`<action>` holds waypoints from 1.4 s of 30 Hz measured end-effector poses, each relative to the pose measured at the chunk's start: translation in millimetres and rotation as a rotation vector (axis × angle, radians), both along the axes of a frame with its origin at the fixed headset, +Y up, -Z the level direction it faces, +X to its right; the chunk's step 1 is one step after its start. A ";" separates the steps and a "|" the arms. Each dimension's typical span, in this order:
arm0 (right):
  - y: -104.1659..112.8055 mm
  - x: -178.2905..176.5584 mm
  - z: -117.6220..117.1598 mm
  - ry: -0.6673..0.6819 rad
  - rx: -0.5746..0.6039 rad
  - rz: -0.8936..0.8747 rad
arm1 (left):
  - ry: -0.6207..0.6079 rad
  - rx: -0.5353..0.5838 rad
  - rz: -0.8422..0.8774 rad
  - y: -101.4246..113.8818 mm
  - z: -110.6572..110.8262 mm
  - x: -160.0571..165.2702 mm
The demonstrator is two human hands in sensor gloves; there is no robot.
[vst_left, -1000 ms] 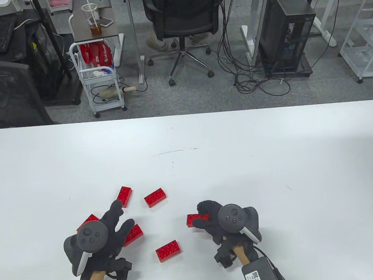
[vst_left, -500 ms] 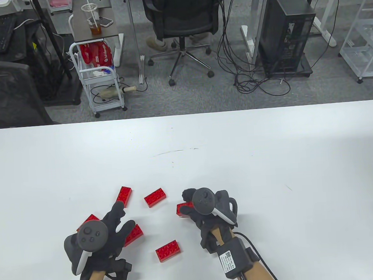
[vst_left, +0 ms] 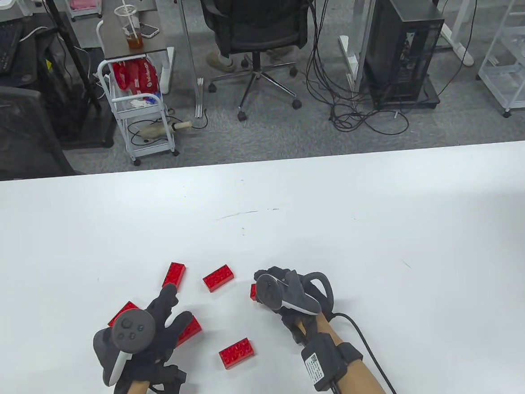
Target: Separate stacked toy bricks from each other
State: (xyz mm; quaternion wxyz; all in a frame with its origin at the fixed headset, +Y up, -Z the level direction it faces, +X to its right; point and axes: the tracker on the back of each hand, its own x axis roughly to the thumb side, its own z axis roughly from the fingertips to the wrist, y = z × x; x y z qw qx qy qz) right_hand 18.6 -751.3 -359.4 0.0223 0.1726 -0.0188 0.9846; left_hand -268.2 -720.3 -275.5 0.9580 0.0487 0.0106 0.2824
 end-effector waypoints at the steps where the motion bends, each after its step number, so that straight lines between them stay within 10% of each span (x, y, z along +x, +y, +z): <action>1: -0.6 -0.1 0.0 0.003 0.007 0.008 | 0.000 0.000 -0.001 -0.1 -0.1 0.0; 20: -2.2 5.3 4.3 0.027 -0.021 0.101 | -0.015 -0.034 -0.041 -5.0 -2.1 6.7; 30: 36.5 55.0 28.4 0.042 0.060 -0.135 | -0.036 -0.025 -0.063 -6.3 -2.1 13.2; 42: 24.1 108.2 68.4 -0.015 0.102 -0.400 | -0.071 0.036 -0.160 -3.0 9.1 33.9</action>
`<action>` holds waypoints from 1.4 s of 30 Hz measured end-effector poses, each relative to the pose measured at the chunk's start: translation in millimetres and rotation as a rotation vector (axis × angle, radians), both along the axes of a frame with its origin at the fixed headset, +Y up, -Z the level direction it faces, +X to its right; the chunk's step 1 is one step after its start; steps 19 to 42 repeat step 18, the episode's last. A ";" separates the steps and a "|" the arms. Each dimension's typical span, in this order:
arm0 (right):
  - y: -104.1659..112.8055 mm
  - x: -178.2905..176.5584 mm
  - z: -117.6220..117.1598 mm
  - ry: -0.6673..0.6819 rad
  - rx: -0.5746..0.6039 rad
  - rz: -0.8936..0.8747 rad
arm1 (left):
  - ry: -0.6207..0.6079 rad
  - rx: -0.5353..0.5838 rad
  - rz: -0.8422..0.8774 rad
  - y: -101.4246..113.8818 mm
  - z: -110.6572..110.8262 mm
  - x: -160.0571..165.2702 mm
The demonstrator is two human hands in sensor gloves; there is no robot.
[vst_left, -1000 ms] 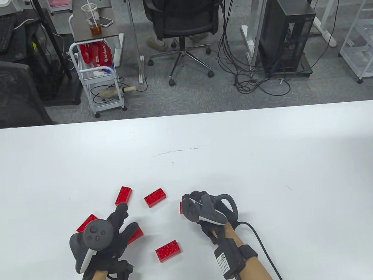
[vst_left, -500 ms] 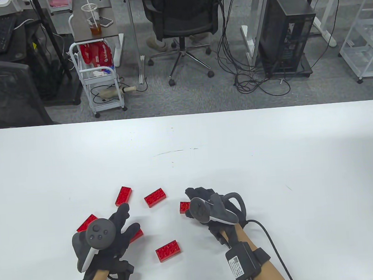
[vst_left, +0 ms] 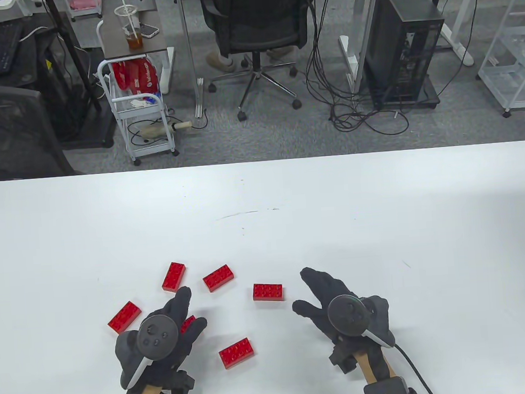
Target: Separate stacked toy bricks from each other
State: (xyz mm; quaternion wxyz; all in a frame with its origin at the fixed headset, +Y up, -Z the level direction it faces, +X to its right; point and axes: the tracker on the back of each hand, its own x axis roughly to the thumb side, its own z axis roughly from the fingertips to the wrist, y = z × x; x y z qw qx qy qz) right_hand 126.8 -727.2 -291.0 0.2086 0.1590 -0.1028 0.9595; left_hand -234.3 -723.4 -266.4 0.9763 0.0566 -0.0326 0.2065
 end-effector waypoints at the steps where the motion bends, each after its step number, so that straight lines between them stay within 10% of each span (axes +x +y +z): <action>1: -3.2 0.6 1.1 0.002 0.008 0.022 | -0.007 0.004 -0.004 -0.1 0.6 1.8; 42: -19.3 3.1 6.7 0.060 -0.065 -0.056 | -0.024 0.014 -0.034 -0.2 4.9 9.0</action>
